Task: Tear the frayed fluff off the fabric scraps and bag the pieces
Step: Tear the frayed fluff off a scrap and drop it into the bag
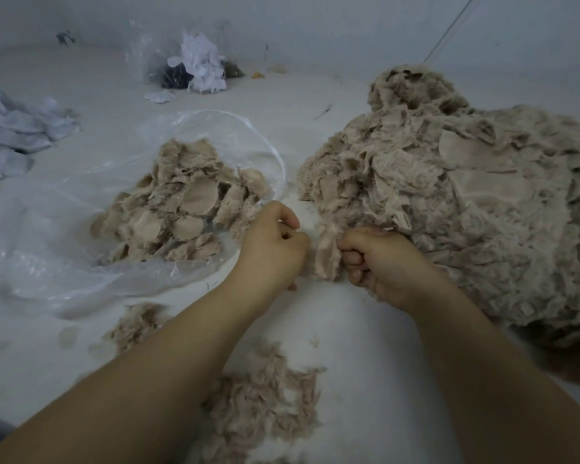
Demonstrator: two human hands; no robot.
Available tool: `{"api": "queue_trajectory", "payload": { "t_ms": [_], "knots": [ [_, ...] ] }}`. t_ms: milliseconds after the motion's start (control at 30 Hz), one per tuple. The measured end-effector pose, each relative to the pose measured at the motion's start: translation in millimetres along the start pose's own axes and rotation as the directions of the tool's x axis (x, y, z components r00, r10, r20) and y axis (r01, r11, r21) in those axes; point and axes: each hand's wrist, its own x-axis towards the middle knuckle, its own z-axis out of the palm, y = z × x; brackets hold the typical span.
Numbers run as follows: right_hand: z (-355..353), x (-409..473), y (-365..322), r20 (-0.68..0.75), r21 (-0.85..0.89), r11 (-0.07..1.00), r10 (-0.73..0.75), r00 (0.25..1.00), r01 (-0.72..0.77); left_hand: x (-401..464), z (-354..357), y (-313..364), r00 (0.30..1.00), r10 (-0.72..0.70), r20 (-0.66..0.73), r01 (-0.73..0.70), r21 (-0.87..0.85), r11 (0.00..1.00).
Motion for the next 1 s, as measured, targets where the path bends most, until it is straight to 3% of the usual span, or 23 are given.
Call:
{"api": "queue_trajectory", "payload": {
  "t_ms": [67,133,233,333,433,567,733,1000],
  "knots": [
    [0,-2,0,-0.001,-0.037,0.999,-0.006,1.0,0.006,1,5,-1,0.986,-0.124,0.109,0.129,-0.038,0.991],
    [0,-3,-1,0.003,-0.043,0.999,-0.011,1.0,0.011,-1,11,-3,0.969,-0.138,0.205,0.156,-0.076,0.985],
    [-1,-3,-1,0.01,0.004,1.0,-0.027,1.0,0.027,-2,18,-6,0.97,-0.133,0.204,0.157,-0.107,0.982],
    [-2,-5,0,0.129,-0.147,0.983,-0.088,0.988,0.107,-1,16,-6,0.957,-0.154,0.246,0.186,-0.109,0.977],
    [-3,-3,2,0.128,-0.193,0.974,-0.093,0.987,0.117,0,10,-4,0.941,-0.184,0.286,0.22,-0.101,0.97],
    [-2,-4,1,0.135,-0.194,0.973,-0.098,0.986,0.124,4,4,-4,0.963,-0.107,0.249,0.134,-0.093,0.987],
    [-3,-6,1,0.144,-0.204,0.973,-0.078,0.987,0.107,12,-8,-2,0.924,-0.04,0.379,0.062,-0.048,0.997],
    [-3,-5,2,0.14,-0.232,0.968,-0.069,0.988,0.101,14,-13,0,0.919,-0.06,0.389,0.093,-0.067,0.993]
  ]
}}
